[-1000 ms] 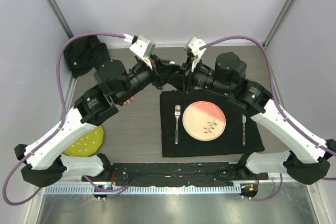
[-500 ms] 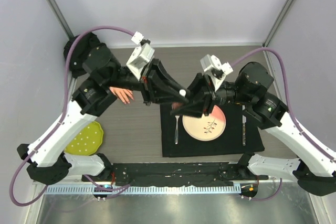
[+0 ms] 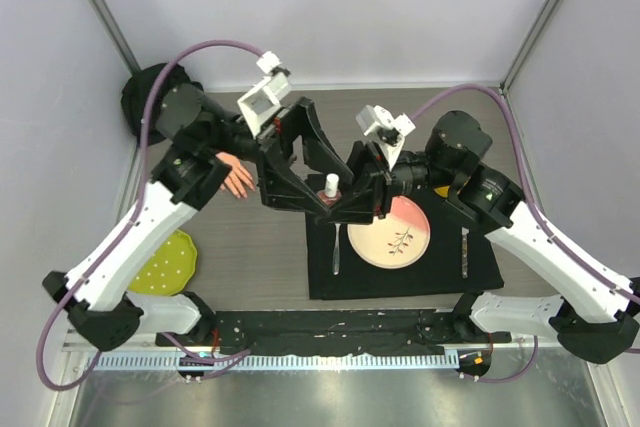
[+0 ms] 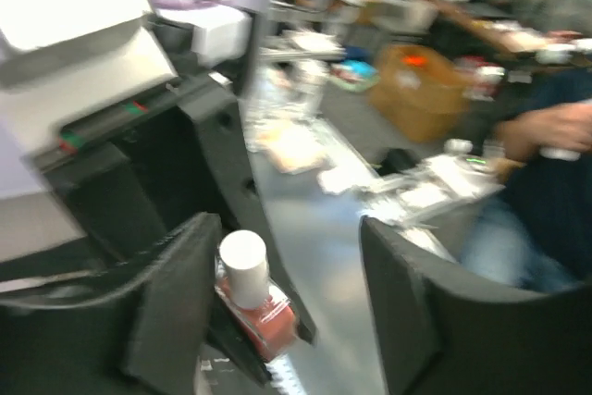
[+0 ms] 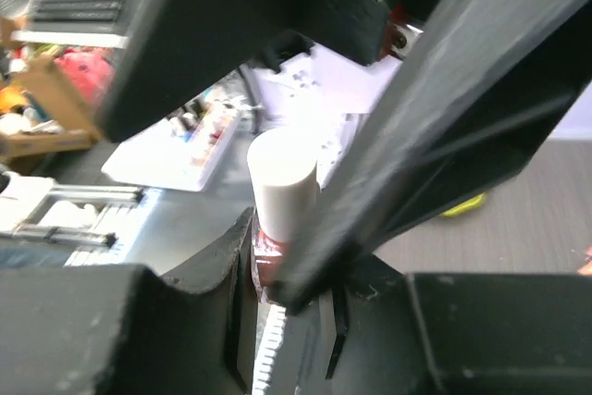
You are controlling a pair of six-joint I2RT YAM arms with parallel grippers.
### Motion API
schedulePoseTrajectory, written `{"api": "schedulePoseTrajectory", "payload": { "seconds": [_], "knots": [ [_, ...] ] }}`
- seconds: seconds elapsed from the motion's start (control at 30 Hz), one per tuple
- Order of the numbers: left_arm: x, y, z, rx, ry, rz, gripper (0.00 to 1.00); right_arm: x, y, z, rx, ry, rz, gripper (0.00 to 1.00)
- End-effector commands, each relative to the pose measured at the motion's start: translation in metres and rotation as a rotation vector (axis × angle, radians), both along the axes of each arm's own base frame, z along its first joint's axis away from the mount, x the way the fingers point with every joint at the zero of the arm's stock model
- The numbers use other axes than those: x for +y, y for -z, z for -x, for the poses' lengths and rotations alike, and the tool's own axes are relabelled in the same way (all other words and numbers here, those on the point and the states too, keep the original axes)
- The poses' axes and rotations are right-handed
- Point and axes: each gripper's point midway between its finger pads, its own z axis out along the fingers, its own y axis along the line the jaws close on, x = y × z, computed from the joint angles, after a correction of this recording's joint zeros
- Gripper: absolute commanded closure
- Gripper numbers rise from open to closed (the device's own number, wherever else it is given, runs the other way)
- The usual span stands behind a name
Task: Paint the nails
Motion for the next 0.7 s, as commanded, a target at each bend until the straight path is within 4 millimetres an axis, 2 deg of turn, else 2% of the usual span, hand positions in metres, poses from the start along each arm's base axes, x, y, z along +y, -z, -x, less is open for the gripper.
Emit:
{"api": "schedulePoseTrajectory", "payload": {
  "seconds": [0.0, 0.17, 0.27, 0.3, 0.4, 0.43, 0.53, 0.57, 0.63, 0.67],
  "knots": [
    [0.008, 0.016, -0.033, -0.070, -0.322, -0.055, 0.23, -0.002, -0.031, -0.012, -0.128, 0.118, -0.063, 0.99],
    [0.027, 0.005, -0.041, -0.126, -0.535, -0.038, 0.11, -0.002, -0.028, -0.034, -0.147, 0.238, -0.027, 0.99],
    [0.039, -0.006, -0.054, -0.114, -0.685, -0.023, 0.11, -0.001, -0.024, -0.050, -0.147, 0.323, -0.002, 0.99],
    [0.047, -0.011, -0.069, -0.094, -0.809, -0.011, 0.11, -0.002, -0.025, -0.057, -0.154, 0.364, -0.001, 0.99],
    [0.063, -0.022, -0.097, 0.002, -1.025, 0.039, 0.16, -0.003, -0.023, -0.072, -0.146, 0.448, 0.012, 0.99],
    [0.080, -0.022, -0.119, 0.062, -1.185, 0.062, 0.17, -0.004, -0.023, -0.081, -0.144, 0.494, 0.018, 0.99],
    [0.093, -0.027, -0.128, 0.164, -1.276, 0.134, 0.21, -0.008, -0.024, -0.100, -0.133, 0.604, 0.030, 0.99],
    [0.092, -0.032, -0.128, 0.173, -1.270, 0.164, 0.23, -0.008, -0.023, -0.106, -0.127, 0.631, 0.036, 0.99],
    [0.085, -0.029, -0.133, 0.212, -1.258, 0.164, 0.27, -0.010, -0.023, -0.115, -0.122, 0.683, 0.041, 0.99],
    [0.083, -0.032, -0.133, 0.221, -1.249, 0.172, 0.33, -0.010, -0.022, -0.118, -0.118, 0.695, 0.047, 0.99]
  ]
}}
